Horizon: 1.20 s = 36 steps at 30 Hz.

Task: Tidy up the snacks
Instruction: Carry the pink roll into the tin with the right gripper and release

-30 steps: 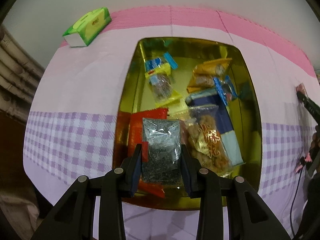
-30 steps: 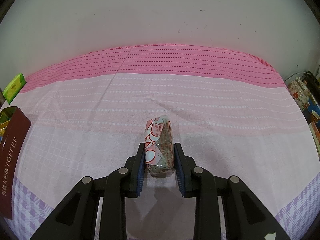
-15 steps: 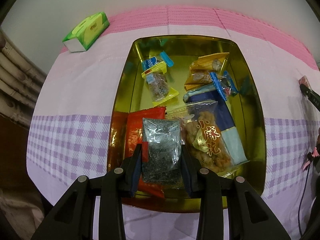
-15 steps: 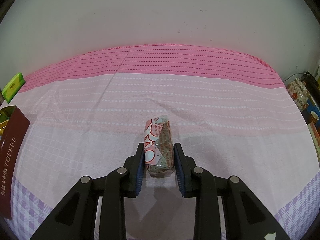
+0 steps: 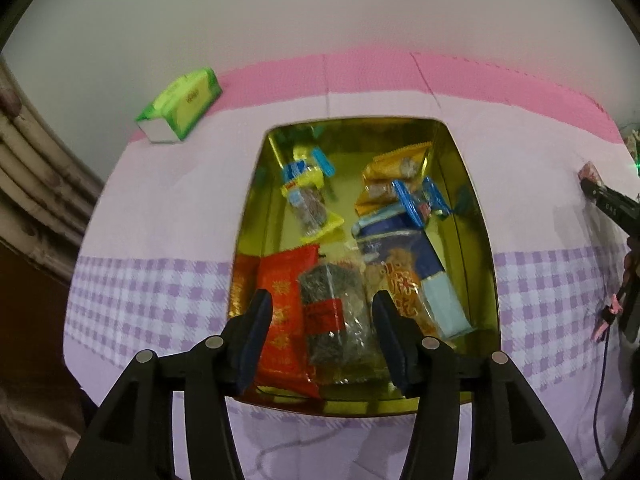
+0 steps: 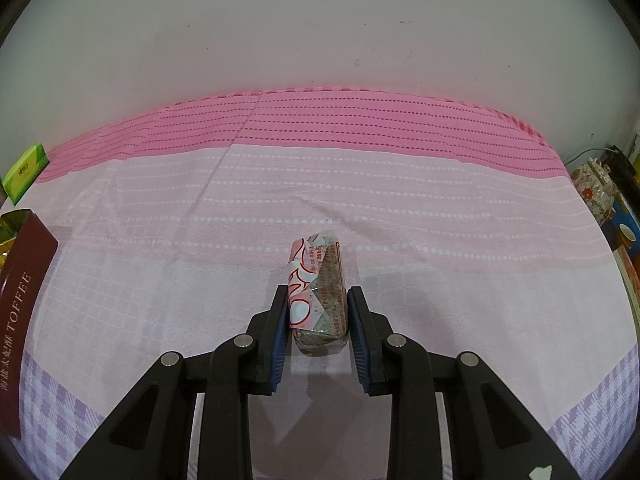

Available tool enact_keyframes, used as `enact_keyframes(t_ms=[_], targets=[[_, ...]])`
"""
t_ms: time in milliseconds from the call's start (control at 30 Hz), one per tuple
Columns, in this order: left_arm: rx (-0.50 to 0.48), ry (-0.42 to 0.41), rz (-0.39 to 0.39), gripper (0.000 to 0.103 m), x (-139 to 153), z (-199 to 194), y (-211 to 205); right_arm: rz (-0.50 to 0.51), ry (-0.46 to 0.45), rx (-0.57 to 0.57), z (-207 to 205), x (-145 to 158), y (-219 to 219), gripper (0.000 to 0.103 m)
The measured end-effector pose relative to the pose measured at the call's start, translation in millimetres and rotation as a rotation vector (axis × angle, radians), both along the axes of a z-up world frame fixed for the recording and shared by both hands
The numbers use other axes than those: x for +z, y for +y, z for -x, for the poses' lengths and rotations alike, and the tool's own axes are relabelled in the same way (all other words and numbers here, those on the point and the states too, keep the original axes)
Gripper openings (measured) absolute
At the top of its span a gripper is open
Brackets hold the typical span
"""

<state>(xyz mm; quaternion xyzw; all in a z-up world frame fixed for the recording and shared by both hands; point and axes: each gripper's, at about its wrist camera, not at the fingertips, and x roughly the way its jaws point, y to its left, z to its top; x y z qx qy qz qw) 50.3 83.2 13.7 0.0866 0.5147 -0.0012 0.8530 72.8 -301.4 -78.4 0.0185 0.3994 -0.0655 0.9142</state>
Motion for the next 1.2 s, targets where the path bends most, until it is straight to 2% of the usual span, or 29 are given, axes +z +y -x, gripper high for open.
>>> enact_keyframes(t_ms=[167,367,600,733,1033,1200], targets=[[0.047,-0.080,-0.005,0.061,12,7,12,0.000,0.000,-0.002,0,-1,0,0.027],[0.141,-0.138,0.030,0.061,17,17,42,0.003,0.001,-0.004,-1,-1,1,0.028],[0.195,-0.142,0.030,0.061,12,27,66,-0.008,0.008,-0.005,-1,0,-1,0.028],[0.223,-0.157,0.010,0.062,11,31,77,-0.026,0.062,0.003,-8,2,-3,0.030],[0.241,-0.136,0.048,0.063,5,29,87,-0.026,0.175,-0.014,-21,5,-4,0.031],[0.264,-0.128,0.063,0.063,4,28,94,0.013,0.197,-0.030,-20,6,4,0.023]])
